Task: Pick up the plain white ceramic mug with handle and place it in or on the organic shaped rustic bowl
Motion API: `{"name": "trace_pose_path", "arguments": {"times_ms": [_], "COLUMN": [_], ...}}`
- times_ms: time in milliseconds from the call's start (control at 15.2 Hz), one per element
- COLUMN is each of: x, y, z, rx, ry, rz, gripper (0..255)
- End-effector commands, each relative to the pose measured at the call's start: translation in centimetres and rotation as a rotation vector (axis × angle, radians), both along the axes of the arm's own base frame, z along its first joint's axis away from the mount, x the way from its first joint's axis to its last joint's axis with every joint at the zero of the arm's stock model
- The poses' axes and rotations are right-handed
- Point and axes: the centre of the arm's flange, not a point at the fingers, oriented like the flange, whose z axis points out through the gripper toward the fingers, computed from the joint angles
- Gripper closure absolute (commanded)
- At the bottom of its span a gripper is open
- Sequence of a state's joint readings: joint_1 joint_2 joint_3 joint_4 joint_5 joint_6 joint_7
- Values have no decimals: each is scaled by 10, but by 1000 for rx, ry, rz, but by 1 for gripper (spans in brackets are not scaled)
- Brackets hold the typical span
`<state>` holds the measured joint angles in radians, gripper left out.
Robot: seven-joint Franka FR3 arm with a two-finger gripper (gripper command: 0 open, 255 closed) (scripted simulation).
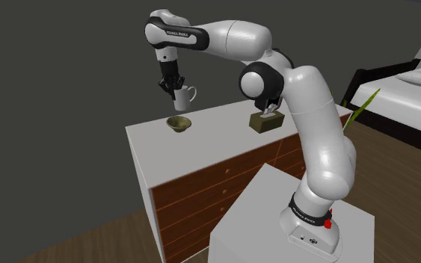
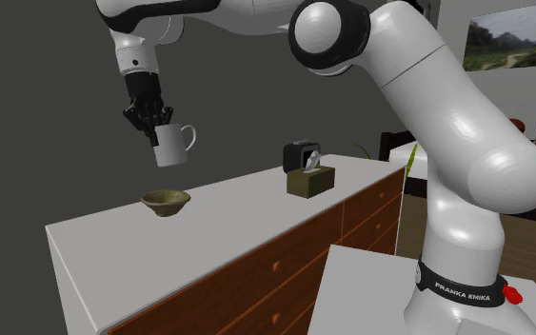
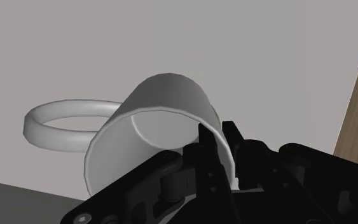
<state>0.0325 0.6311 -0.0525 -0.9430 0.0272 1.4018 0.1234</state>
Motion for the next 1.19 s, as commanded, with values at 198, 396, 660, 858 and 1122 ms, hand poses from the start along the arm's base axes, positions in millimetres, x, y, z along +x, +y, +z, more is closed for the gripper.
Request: {"name": "trace_pose_path", "arguments": {"times_ms": [198,396,660,858,1122], "x": [0,0,0,0,0], "y": [0,0,0,0,0], "z": [-26,-42,-52,-52,-52], "rx": [0,0,0,0,0], "ry": [-1,-1,-1,-1,-1], "rz": [0,0,0,0,0], "gripper": [255,255,255,255,0]}}
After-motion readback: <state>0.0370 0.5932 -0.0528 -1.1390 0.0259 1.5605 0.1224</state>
